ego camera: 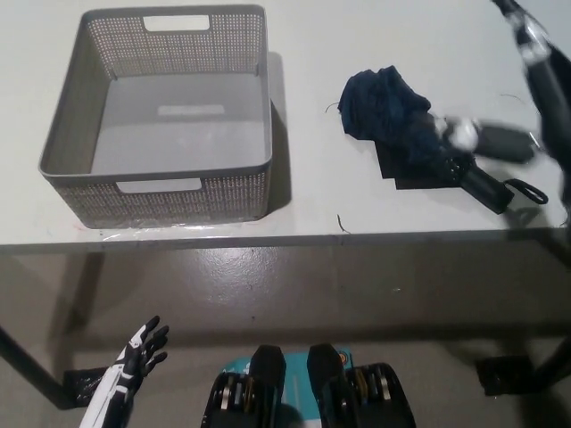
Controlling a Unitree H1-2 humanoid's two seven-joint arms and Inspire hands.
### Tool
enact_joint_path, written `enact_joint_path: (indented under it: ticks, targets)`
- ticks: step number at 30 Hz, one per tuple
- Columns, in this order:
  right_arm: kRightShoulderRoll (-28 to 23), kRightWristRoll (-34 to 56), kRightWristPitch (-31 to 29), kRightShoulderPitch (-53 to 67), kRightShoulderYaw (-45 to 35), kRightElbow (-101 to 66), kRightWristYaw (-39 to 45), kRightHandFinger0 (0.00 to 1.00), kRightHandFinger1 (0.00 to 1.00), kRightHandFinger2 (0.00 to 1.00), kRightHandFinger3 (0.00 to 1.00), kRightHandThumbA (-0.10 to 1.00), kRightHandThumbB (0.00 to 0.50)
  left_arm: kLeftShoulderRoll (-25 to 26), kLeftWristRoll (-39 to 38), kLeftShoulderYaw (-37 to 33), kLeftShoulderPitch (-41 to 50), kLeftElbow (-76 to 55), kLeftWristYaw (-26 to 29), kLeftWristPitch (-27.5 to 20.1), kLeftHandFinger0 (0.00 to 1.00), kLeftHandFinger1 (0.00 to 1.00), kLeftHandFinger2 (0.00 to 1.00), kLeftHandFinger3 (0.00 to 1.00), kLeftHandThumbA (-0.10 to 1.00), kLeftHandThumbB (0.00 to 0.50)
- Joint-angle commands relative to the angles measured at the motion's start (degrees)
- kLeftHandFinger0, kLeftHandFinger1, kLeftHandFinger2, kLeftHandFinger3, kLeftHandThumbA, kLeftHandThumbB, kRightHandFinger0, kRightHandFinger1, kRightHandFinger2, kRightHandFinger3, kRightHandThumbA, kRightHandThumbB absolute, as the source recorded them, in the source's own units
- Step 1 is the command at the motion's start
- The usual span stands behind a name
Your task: Use the right hand to pick up a umbrella on the right side and place it into a container on the lft side
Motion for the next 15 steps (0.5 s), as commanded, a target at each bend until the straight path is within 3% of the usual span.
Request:
enact_joint_path:
  ticks: [1, 15]
  targets:
    - [-2.8, -15.3, 11.2, -17.5, 6.7, 19.3, -0.3, 1.0, 1.0, 1.0, 1.0, 1.0, 0.441, 0.2, -0.4, -0.2, 0.9, -2.3, -0.9, -2.9, 1.0, 1.0, 1.0, 1.0, 1.0, 0.029]
    - [0.4, -12.9, 10.8, -31.7, 15.0, 59.8, -4.9, 1.0, 1.0, 1.0, 1.0, 1.0, 0.473, 0.0, -0.2, -0.5, 1.1, -2.5, -0.9, -3.2, 1.0, 1.0, 1.0, 1.0, 1.0, 0.038]
